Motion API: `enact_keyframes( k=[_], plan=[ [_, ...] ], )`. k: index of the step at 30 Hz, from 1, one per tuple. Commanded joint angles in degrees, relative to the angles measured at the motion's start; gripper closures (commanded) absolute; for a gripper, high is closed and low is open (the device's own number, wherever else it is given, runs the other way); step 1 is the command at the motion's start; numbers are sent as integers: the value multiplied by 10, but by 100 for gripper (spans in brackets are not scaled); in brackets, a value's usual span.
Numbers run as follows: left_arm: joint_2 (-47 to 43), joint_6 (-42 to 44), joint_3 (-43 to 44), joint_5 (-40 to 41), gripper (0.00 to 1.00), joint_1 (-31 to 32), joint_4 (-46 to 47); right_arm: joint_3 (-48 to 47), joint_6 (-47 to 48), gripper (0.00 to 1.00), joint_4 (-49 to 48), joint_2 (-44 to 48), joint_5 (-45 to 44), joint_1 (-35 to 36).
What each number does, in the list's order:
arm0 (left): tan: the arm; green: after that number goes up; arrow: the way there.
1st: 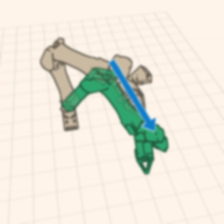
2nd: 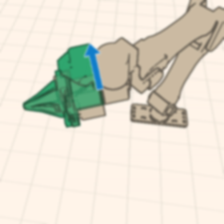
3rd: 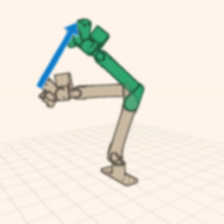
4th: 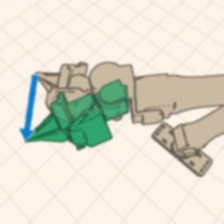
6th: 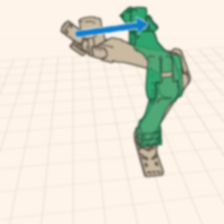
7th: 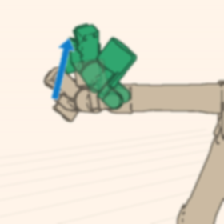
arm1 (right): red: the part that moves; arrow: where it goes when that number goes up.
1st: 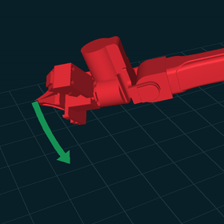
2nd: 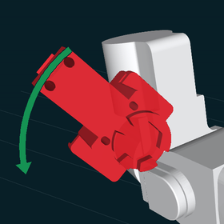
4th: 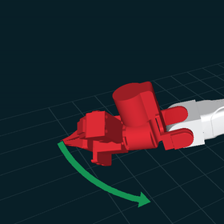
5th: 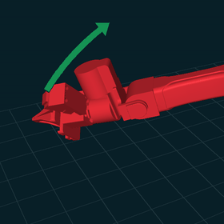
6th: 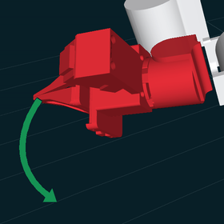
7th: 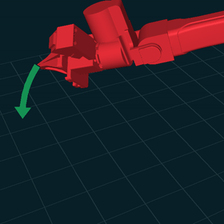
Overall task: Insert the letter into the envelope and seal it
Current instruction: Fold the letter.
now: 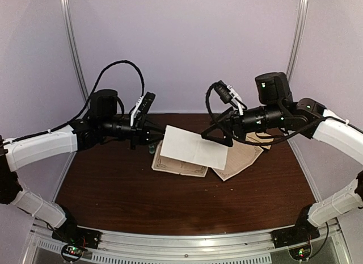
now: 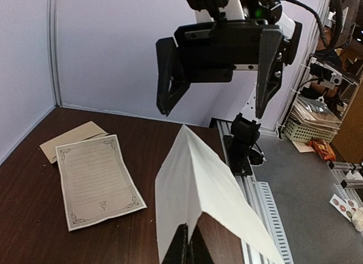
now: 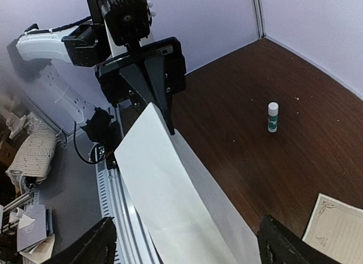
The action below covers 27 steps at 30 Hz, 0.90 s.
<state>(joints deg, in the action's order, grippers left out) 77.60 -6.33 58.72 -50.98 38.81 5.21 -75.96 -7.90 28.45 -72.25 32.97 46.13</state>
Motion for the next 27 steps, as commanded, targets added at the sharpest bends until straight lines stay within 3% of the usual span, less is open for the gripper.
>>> enact_keyframes(
  k=[1,5,9,17,27],
  plan=[
    [27,51,40,-72,100,21,-66,-60,43,18,83,-31,5,23],
    [22,52,42,-106,100,27,-71,-41,44,29,86,-38,49,32],
    [15,51,42,-126,100,28,-74,-3,37,34,80,-33,65,55],
    [27,55,48,-147,100,28,-88,61,-3,51,-4,-12,98,65],
    [40,75,55,-158,100,28,-105,26,-4,70,5,-50,122,68]
  ],
)
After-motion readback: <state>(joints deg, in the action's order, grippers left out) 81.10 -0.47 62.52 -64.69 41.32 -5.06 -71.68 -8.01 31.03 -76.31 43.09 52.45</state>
